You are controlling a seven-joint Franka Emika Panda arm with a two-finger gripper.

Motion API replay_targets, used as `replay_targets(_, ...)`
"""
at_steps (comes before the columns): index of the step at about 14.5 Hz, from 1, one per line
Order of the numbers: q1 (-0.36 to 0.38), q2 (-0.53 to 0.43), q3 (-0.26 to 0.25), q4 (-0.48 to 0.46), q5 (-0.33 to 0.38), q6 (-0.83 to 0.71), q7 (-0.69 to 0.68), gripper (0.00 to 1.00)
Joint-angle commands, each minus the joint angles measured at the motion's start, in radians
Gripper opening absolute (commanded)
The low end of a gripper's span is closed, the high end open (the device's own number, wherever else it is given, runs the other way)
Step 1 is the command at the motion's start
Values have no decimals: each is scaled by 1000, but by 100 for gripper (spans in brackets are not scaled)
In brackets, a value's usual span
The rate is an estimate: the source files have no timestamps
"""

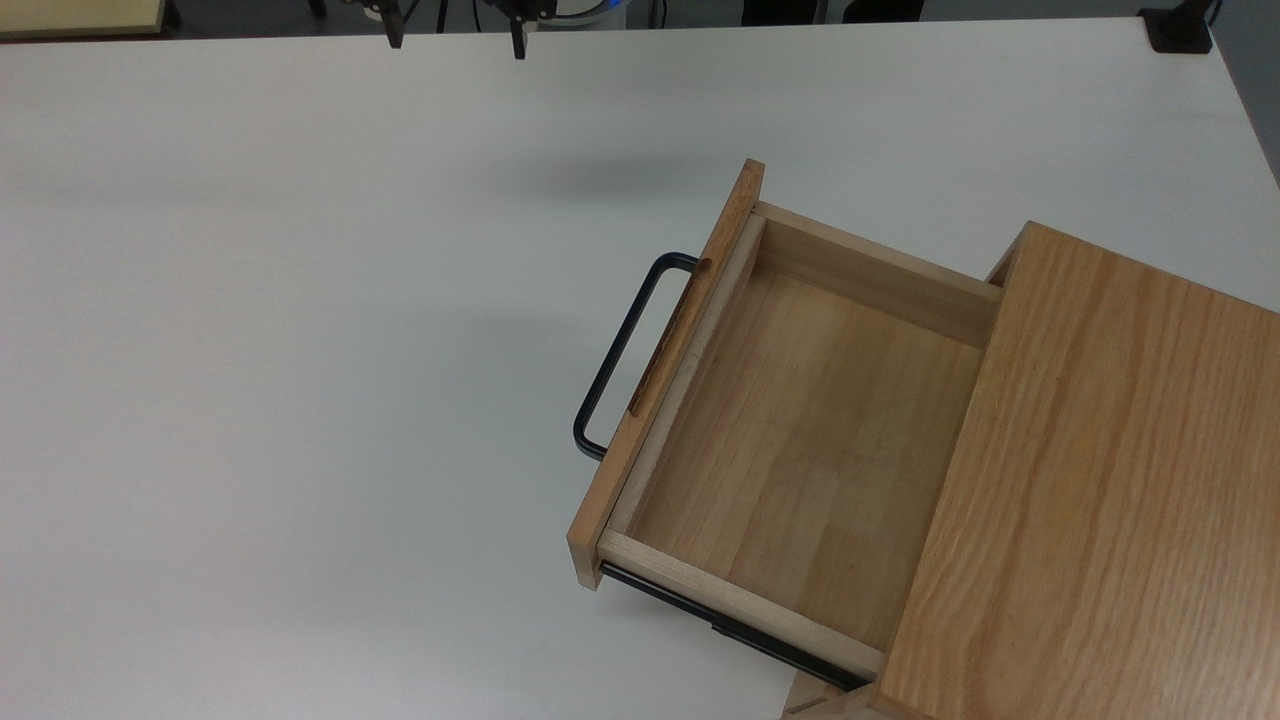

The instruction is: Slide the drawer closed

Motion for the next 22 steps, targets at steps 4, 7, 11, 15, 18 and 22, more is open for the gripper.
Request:
replay_targets(4,18,-6,-17,-7,-21,-15,-17,100)
replay_targets(7,18,-7,-19,-7,-21,-20,-11,100)
replay_targets(11,18,-6,-19,-7,-21,-18,-9,100)
replay_targets(15,16,-6,-19,-7,-18,-14,-18,56)
replay_targets(18,16,-2,-19,-7,-14,-11,-20,20)
replay_targets(22,18,-1,-19,-7,-14,-14,-21,0)
